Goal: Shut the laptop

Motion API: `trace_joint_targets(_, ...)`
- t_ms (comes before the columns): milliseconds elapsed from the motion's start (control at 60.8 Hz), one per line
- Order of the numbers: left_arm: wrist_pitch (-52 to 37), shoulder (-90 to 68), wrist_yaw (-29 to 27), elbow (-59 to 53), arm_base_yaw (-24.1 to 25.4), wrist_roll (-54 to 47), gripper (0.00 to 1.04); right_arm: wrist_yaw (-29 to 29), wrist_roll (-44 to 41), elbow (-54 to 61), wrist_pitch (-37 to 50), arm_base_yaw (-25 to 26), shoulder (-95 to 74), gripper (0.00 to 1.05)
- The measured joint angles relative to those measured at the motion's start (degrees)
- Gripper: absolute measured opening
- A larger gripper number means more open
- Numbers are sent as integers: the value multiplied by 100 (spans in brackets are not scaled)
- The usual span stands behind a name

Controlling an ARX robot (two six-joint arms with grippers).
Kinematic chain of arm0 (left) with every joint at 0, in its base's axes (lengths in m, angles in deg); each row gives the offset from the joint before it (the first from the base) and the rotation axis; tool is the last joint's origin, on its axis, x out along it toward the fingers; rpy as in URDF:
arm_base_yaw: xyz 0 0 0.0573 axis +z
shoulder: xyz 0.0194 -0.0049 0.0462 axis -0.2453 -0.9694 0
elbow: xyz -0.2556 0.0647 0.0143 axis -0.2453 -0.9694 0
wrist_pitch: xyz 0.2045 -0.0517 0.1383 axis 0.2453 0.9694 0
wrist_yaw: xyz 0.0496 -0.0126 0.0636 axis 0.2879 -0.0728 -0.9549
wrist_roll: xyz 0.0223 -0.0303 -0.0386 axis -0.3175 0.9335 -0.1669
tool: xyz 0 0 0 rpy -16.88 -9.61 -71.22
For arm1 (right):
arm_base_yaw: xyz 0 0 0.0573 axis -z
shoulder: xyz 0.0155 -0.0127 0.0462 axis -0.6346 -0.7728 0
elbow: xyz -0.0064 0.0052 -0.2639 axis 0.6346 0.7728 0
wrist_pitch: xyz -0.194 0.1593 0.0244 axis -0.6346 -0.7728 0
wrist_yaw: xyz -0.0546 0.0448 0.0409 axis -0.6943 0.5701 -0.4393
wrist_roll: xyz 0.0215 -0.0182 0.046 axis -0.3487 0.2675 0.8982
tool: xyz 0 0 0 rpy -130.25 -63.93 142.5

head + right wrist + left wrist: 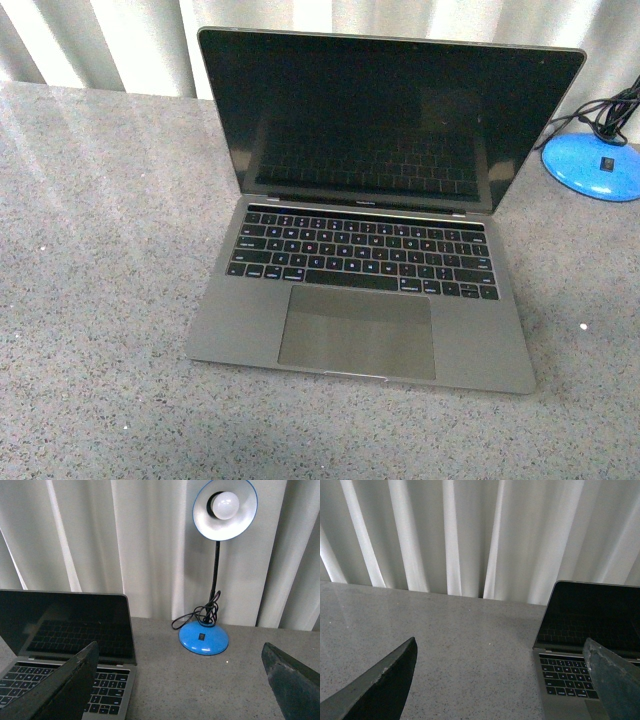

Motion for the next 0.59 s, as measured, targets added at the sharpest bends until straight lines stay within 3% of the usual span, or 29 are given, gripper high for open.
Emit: trace_joint_targets(593,0,0,0,0,-2,0,98,0,0,0,0,0,0,95)
